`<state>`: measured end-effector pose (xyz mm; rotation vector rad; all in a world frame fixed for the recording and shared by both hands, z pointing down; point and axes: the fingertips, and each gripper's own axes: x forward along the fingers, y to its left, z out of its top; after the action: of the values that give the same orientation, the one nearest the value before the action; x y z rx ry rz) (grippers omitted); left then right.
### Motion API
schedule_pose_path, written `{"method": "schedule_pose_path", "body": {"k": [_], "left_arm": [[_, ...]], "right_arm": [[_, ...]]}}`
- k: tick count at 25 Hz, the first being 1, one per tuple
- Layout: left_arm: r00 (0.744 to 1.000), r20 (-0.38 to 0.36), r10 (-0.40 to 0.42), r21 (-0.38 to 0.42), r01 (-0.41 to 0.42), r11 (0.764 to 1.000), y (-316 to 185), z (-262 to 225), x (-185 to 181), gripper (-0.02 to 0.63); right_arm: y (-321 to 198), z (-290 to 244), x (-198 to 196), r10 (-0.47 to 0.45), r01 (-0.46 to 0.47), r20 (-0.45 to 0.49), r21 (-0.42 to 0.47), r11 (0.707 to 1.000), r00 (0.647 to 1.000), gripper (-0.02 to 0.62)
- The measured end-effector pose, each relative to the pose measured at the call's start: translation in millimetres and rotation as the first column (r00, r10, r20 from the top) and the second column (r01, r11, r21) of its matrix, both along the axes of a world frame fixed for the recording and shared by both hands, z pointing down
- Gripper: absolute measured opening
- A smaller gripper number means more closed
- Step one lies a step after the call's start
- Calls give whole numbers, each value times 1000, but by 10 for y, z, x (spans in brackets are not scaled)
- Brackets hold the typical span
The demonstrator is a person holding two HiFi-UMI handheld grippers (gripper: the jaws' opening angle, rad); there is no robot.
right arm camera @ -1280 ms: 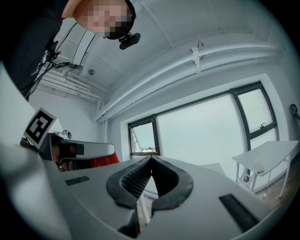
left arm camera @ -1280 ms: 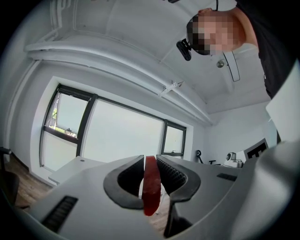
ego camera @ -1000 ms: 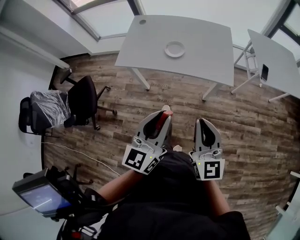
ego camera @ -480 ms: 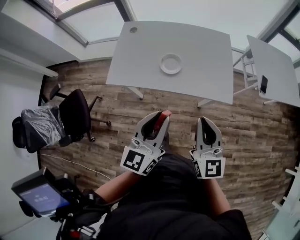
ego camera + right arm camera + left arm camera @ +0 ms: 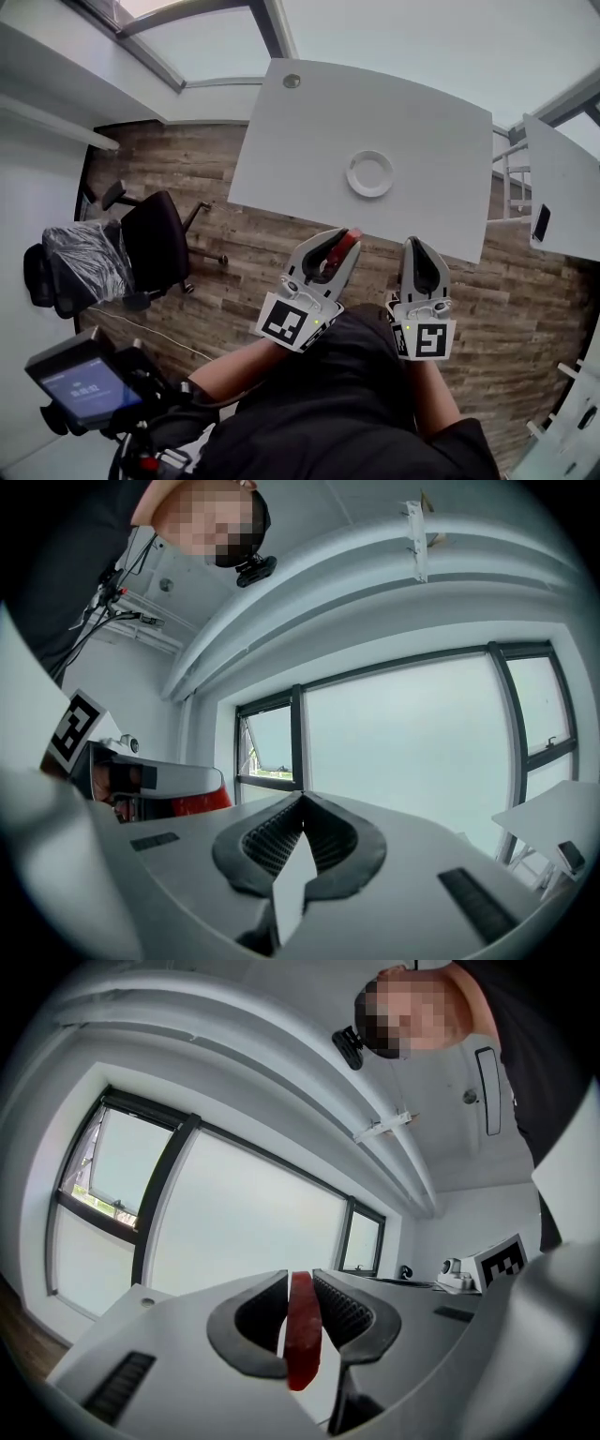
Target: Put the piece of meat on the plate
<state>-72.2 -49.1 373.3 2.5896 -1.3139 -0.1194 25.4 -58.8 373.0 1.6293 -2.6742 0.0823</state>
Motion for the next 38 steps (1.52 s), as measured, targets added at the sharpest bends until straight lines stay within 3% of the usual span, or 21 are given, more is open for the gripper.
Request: {"method": "schedule_pose_path", "body": {"k": [9,12,16,21,25,32,38], "left_arm": [[1000,12,-25,-9,25,1000,-521,129,121,87],[997,67,-22,43,19,999,-664,144,343,87],[997,79,-22,-12,23,1000,-803,376,403,87],[982,186,-13,12,11,1000,-1081,822,494,87],[965,260,25,-64,-9,998,-1348,1241,537,87],[975,218,-45,-187,87,979,-1807,1980,503,87],[971,239,-34,-245,94,965,-2003,2286,542,87]], "right_arm": [[-464,94,154,19,-19,5,-19,1000,1000,5],[-579,91,214,-8,8,9,-33,999,1000,5],[-660,-16,193,-32,32,5,-9,999,999,5],[-816,-70,346,-2,2,2,20,1000,1000,5],[-988,-50,406,-2,3,-12,21,1000,1000,5],[-1188,-106,473,0,0,73,-8,1000,997,5],[-1216,-185,431,-18,19,57,-18,1000,998,5]]}}
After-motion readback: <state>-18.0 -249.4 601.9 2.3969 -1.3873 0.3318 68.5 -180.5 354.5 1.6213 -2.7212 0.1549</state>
